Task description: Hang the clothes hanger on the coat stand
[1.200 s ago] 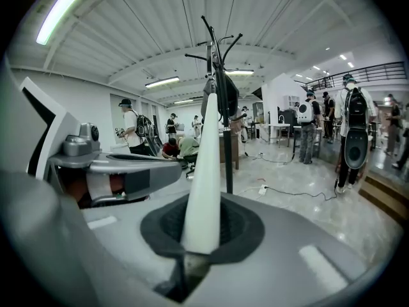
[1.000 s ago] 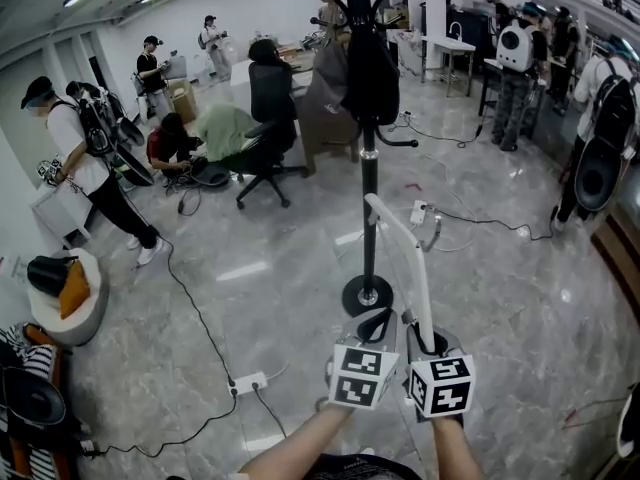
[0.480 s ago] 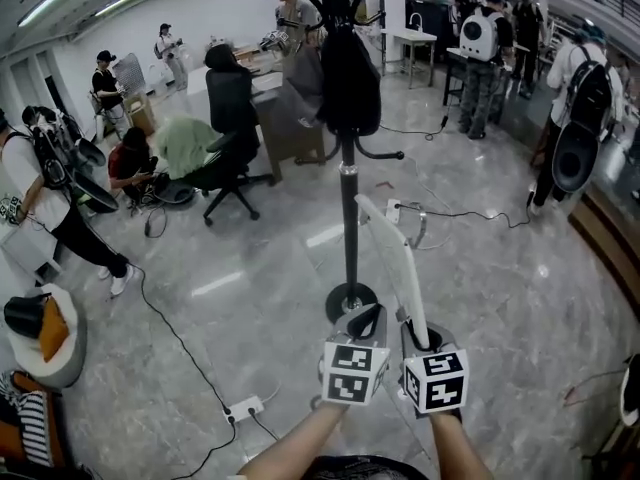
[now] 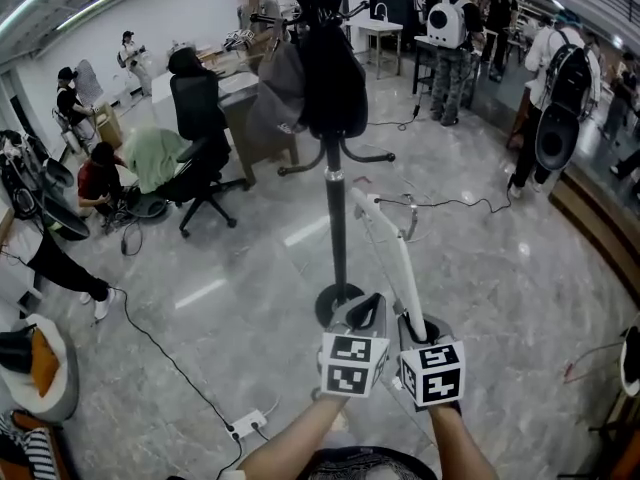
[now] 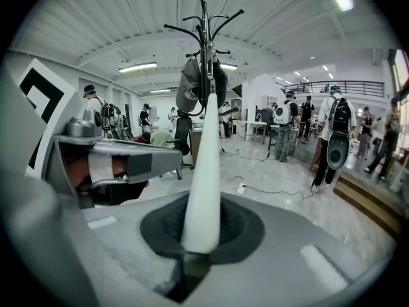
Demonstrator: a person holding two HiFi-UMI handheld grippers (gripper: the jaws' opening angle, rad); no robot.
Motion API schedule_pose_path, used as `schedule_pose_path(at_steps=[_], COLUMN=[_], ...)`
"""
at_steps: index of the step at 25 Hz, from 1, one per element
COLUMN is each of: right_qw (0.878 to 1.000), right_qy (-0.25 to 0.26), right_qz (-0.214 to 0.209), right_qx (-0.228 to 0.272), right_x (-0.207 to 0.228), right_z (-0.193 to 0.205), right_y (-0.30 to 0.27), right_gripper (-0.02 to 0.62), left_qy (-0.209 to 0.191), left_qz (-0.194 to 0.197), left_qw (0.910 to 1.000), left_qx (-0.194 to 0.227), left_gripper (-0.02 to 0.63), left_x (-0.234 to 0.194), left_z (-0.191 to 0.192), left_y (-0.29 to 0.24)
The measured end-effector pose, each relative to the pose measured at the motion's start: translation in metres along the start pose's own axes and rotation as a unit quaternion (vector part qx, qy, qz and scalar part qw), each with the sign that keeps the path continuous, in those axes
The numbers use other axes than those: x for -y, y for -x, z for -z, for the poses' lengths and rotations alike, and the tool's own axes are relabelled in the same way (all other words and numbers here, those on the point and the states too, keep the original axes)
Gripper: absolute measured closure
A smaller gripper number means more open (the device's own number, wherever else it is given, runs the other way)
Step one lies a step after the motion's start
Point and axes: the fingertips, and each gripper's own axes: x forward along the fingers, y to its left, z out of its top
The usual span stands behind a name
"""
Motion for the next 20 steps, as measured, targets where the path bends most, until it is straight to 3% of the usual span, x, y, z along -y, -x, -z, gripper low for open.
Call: schedule_pose_path(at_steps=[20], right_qw=[0.999], right_qy=[-0.001], right_qz=[0.054], right_qx=[-0.001], right_x=[0.006], right_z=[-0.031], right_y=[-0.063], right_gripper=[0.558], left_qy=[-0.019], left_qz=[0.045], left_qw=[0.9988], left_qx=[-0.004], left_gripper=[0.601], left_x=[-0.052], left_z=[-0.012], left_y=[-0.037])
